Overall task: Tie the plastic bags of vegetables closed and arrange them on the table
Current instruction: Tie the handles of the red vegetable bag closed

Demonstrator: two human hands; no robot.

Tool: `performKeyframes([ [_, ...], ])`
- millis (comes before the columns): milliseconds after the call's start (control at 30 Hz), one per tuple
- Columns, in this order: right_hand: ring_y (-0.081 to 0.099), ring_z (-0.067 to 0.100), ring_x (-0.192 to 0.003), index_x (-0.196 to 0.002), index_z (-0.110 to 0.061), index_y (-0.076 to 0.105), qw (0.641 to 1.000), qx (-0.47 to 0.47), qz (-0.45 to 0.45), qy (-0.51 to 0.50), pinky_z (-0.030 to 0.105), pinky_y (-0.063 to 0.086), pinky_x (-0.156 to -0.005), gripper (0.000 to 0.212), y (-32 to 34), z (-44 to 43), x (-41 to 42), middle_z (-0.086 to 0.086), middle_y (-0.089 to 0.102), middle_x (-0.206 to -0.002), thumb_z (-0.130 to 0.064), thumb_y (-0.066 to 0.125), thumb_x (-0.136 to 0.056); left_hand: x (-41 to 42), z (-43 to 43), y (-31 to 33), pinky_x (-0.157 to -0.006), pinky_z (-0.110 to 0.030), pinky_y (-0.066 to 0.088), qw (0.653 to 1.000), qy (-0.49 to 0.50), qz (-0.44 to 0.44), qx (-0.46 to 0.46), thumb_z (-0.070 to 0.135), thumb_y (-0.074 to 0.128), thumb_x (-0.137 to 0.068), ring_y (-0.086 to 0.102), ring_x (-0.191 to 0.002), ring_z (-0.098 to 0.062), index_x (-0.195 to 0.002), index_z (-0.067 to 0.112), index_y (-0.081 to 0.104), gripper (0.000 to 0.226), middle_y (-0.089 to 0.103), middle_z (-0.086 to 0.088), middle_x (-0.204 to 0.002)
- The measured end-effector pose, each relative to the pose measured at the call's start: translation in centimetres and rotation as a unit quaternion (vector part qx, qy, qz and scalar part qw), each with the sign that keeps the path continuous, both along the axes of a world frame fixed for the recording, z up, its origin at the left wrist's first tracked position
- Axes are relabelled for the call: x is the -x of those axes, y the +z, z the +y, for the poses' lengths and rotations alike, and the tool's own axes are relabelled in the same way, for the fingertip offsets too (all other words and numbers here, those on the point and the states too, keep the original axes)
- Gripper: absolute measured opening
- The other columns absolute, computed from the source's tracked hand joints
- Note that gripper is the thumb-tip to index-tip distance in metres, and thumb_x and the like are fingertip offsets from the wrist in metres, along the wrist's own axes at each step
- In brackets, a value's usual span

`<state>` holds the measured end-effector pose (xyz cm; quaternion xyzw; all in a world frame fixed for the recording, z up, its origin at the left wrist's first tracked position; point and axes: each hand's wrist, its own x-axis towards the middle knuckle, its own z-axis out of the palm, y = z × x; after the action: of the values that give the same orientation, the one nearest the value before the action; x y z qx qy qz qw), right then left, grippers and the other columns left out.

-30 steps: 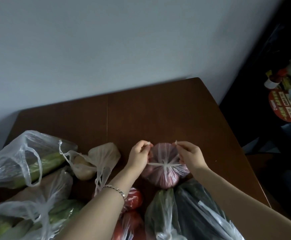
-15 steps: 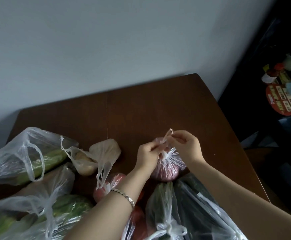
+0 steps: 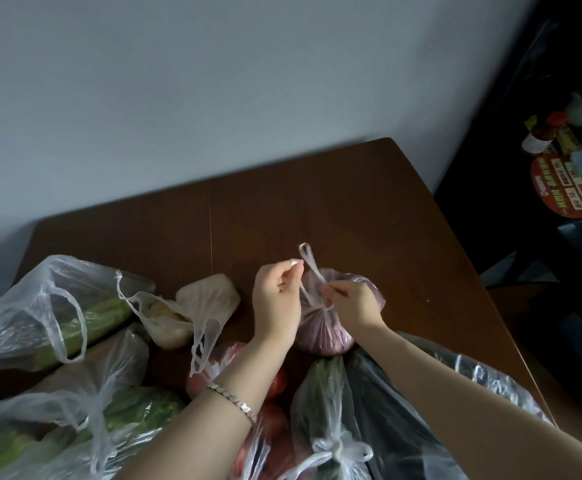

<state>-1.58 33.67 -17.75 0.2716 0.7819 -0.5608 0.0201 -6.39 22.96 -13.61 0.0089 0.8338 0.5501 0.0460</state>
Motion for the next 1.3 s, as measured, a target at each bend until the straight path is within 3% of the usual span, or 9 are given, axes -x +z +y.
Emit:
performKeyframes([
  [167,0.037,0.014,-0.053,-0.065,0.004,0.056,0.990,-0.075,-0.017,0.121,0.028,0.025,-0.051,0.027,-0.4,-0.5,0.3,0.008,0.046,-0.058,-0.008,0.049,-0.088,0.2,0.6,1.2,-0.073,-0.023,0.054,0.990,-0.130,0.052,0.023,0.009,0.067,-0.082,0.065,-0.078,-0.017,-0.094,0.004,0.073,0.015,0.064,0.001,-0.082],
  [267,0.041,0.018,-0.067,-0.062,0.002,0.055,0.980,-0.095,0.013,0.176,0.028,0.029,-0.062,0.022,-0.8,-0.1,-0.3,0.006,0.048,-0.066,-0.003,0.050,-0.084,0.9,1.6,1.3,-0.067,-0.014,0.051,0.990,-0.139,0.000,0.033,0.011,0.071,-0.079,0.064,-0.066,-0.011,-0.093,0.006,0.074,0.015,0.066,0.004,-0.070],
  [467,0.032,0.009,-0.047,-0.049,-0.015,0.040,0.995,0.013,-0.023,0.094,0.024,0.024,-0.049,0.046,-0.3,-0.3,-0.3,-0.003,0.036,-0.051,-0.024,0.055,-0.091,2.1,2.0,0.1,-0.065,-0.033,0.057,0.985,-0.118,-0.069,0.102,0.024,0.076,-0.073,0.069,-0.065,-0.020,-0.060,0.016,0.058,0.023,0.070,-0.006,-0.068],
  [600,0.051,0.013,-0.066,-0.080,0.004,0.067,0.993,0.089,-0.055,0.063,0.025,0.039,-0.067,0.023,0.4,0.4,-0.1,0.007,0.058,-0.070,-0.012,0.053,-0.089,1.3,0.4,-1.3,-0.061,-0.010,0.041,0.960,-0.217,-0.085,0.156,0.033,0.065,-0.083,0.058,-0.076,-0.005,-0.090,0.016,0.055,0.021,0.061,0.006,-0.085],
  [733,0.054,0.021,-0.075,-0.085,0.009,0.067,0.992,0.115,-0.034,0.039,0.030,0.041,-0.073,0.022,0.5,0.9,-0.6,0.029,0.064,-0.081,-0.006,0.052,-0.088,0.2,-0.5,-2.9,-0.077,-0.026,0.052,0.944,-0.296,-0.045,0.140,0.026,0.053,-0.092,0.063,-0.082,-0.008,-0.103,0.013,0.062,0.019,0.066,-0.003,-0.092],
  [933,0.057,0.019,-0.067,-0.075,0.000,0.070,0.993,0.109,0.008,-0.033,0.029,0.045,-0.065,0.018,0.3,1.0,-0.8,0.021,0.068,-0.074,-0.012,0.062,-0.085,-0.9,-1.0,-4.0,-0.082,-0.024,0.045,0.956,-0.246,0.011,0.162,0.018,0.062,-0.086,0.059,-0.089,-0.021,-0.090,0.004,0.073,0.019,0.066,-0.010,-0.093],
  [1033,0.051,0.009,-0.052,-0.075,0.002,0.069,0.996,0.080,0.004,-0.033,0.021,0.039,-0.054,0.019,0.0,0.7,-0.5,0.017,0.064,-0.063,-0.013,0.063,-0.085,-1.4,-0.9,-3.8,-0.071,-0.009,0.040,0.974,-0.188,-0.022,0.127,0.019,0.070,-0.080,0.058,-0.082,-0.015,-0.087,0.001,0.073,0.020,0.059,-0.004,-0.086],
  [1133,0.051,0.001,-0.052,-0.083,-0.009,0.068,0.998,0.039,0.003,-0.046,0.006,0.037,-0.044,0.008,0.1,0.4,0.1,-0.006,0.058,-0.059,-0.016,0.070,-0.080,-1.5,-0.8,-3.8,-0.069,-0.016,0.040,0.978,-0.160,-0.039,0.125,0.019,0.074,-0.076,0.057,-0.077,-0.015,-0.079,0.000,0.072,0.019,0.058,-0.002,-0.078],
  [1300,0.057,0.005,-0.061,-0.109,-0.018,0.047,1.000,0.014,0.009,-0.016,0.008,0.043,-0.052,0.034,0.0,0.0,-0.6,-0.002,0.065,-0.072,-0.017,0.067,-0.082,-0.7,-0.6,-3.2,-0.064,-0.026,0.044,0.972,-0.112,-0.185,0.092,0.019,0.071,-0.079,0.056,-0.066,-0.009,-0.089,0.001,0.072,0.021,0.065,-0.002,-0.074],
])
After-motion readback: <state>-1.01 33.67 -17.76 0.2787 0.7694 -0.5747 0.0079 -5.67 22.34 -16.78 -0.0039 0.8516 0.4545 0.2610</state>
